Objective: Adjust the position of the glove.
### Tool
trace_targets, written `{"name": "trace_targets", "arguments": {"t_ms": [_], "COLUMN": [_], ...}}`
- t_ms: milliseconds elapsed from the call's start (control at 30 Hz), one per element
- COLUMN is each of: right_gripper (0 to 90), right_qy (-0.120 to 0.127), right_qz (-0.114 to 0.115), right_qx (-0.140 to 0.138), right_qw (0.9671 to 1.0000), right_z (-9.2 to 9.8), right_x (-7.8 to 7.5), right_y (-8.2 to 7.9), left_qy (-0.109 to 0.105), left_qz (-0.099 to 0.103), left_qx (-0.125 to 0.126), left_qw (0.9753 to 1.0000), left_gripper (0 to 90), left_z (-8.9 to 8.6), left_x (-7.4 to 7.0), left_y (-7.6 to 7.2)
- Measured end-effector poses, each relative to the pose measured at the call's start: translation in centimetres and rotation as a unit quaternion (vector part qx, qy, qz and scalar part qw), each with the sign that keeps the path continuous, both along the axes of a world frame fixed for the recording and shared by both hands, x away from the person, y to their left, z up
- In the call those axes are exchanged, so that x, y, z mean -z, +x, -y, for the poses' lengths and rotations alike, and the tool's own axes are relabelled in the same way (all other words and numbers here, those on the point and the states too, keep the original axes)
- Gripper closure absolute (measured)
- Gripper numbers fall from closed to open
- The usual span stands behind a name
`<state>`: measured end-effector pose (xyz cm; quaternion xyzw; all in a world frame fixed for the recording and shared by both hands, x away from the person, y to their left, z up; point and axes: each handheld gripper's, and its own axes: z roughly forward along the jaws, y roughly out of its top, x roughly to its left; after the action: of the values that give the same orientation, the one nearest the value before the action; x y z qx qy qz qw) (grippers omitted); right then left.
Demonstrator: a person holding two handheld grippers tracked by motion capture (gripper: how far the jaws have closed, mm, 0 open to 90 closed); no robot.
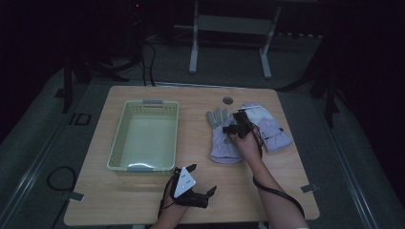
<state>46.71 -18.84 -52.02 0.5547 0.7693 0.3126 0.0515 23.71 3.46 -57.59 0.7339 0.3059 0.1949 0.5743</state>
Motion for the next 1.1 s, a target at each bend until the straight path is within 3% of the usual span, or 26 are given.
{"name": "trace_targets", "arguments": {"t_ms": [67, 100, 133, 233, 367, 467, 567, 767, 1100], "right_gripper": [82.7, 82.7, 82.8, 82.9, 82.8, 82.7, 82.6, 82.6, 82.5], "right_qy": [0.014, 0.014, 0.021, 0.034, 0.016, 0.030, 0.048, 0.031, 0.012], "right_qz": [0.006, 0.006, 0.020, 0.026, 0.045, 0.053, 0.054, 0.049, 0.033], "right_qx": [-0.007, -0.007, -0.012, -0.015, -0.026, -0.031, -0.027, -0.027, -0.022], "right_qw": [0.9999, 0.9999, 0.9995, 0.9990, 0.9985, 0.9976, 0.9970, 0.9979, 0.9991], "right_z": [0.1, 0.1, 0.1, 0.1, -0.2, 0.1, 0.6, 0.5, -0.3], "right_x": [-1.8, -1.8, -3.0, -4.4, -5.8, -6.5, -6.5, -5.4, -2.7], "right_y": [-1.0, -1.0, -1.8, -3.0, -4.5, -5.6, -6.7, -7.9, -7.3], "left_qy": [0.001, 0.001, 0.002, 0.001, 0.001, 0.002, 0.001, 0.001, 0.002], "left_qz": [0.002, 0.002, 0.003, 0.001, 0.002, 0.002, 0.002, 0.001, 0.002], "left_qx": [0.000, 0.000, -0.001, -0.001, -0.001, -0.001, -0.001, -0.001, -0.001], "left_qw": [1.0000, 1.0000, 1.0000, 1.0000, 1.0000, 1.0000, 1.0000, 1.0000, 1.0000], "left_gripper": [0.1, 0.1, 0.0, 0.1, 0.1, 0.1, 0.1, 0.1, 0.0], "left_z": [0.0, 0.0, 0.0, 0.0, 0.1, 0.1, 0.1, 0.0, 0.1], "left_x": [0.0, 0.0, 0.0, 0.0, 0.0, 0.0, 0.0, 0.0, 0.0], "left_y": [0.0, 0.0, 0.0, 0.0, 0.0, -0.1, 0.0, 0.0, -0.1]}}
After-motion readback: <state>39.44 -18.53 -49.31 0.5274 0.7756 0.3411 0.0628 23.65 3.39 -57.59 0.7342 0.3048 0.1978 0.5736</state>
